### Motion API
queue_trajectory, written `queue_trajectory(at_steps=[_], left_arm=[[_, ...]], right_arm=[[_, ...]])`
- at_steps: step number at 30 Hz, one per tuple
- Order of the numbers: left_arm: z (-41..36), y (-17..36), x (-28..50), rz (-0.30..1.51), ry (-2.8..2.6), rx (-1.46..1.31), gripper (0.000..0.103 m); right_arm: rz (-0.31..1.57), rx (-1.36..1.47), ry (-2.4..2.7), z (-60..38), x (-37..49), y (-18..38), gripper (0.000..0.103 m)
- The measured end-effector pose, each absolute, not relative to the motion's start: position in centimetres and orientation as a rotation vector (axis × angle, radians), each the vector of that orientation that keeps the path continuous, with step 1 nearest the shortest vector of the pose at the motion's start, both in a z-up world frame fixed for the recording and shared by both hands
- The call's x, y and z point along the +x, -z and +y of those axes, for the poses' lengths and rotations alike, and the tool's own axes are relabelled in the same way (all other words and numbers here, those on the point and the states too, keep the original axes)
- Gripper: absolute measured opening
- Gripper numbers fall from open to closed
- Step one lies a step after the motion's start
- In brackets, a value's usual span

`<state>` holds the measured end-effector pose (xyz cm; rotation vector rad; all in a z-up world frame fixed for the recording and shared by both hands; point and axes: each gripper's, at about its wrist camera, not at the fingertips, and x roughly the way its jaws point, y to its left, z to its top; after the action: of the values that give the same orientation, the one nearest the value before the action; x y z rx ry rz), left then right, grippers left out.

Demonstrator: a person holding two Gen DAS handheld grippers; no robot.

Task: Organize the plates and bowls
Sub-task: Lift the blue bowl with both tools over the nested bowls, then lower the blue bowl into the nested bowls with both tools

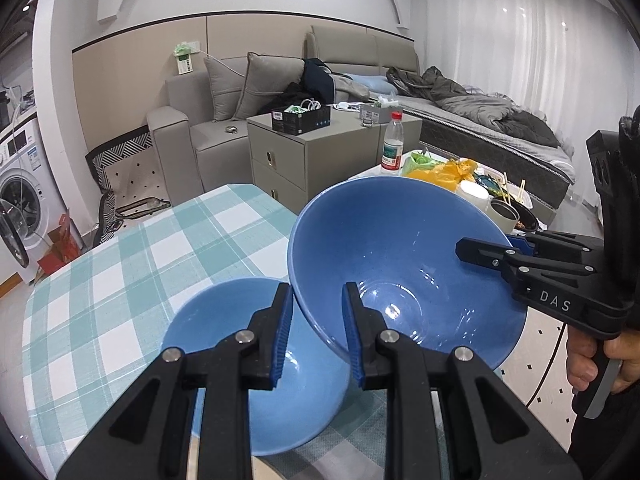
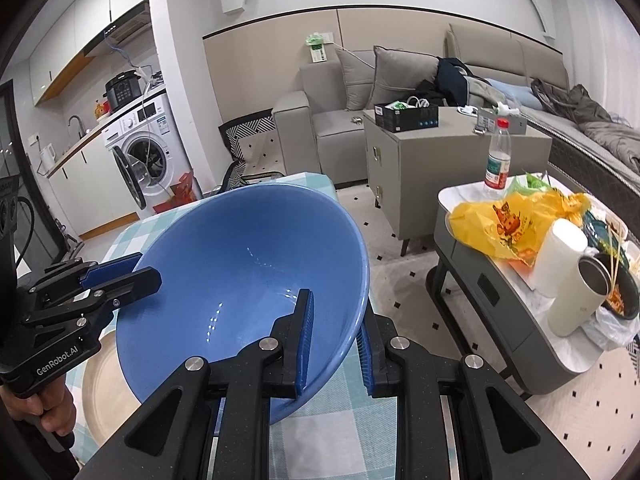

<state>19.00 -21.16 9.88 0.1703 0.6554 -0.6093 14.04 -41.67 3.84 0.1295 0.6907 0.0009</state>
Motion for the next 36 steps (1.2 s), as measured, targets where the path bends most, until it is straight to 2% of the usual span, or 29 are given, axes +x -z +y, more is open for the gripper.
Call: queue_trajectory(at_steps=[36], left_arm=[[-13.3,-10.3,19.3,0.605,0.443,0.088,0.023]], right_arm=[[0.686,0.000,-0.123,-32.5,17.3,-6.1,0.021]])
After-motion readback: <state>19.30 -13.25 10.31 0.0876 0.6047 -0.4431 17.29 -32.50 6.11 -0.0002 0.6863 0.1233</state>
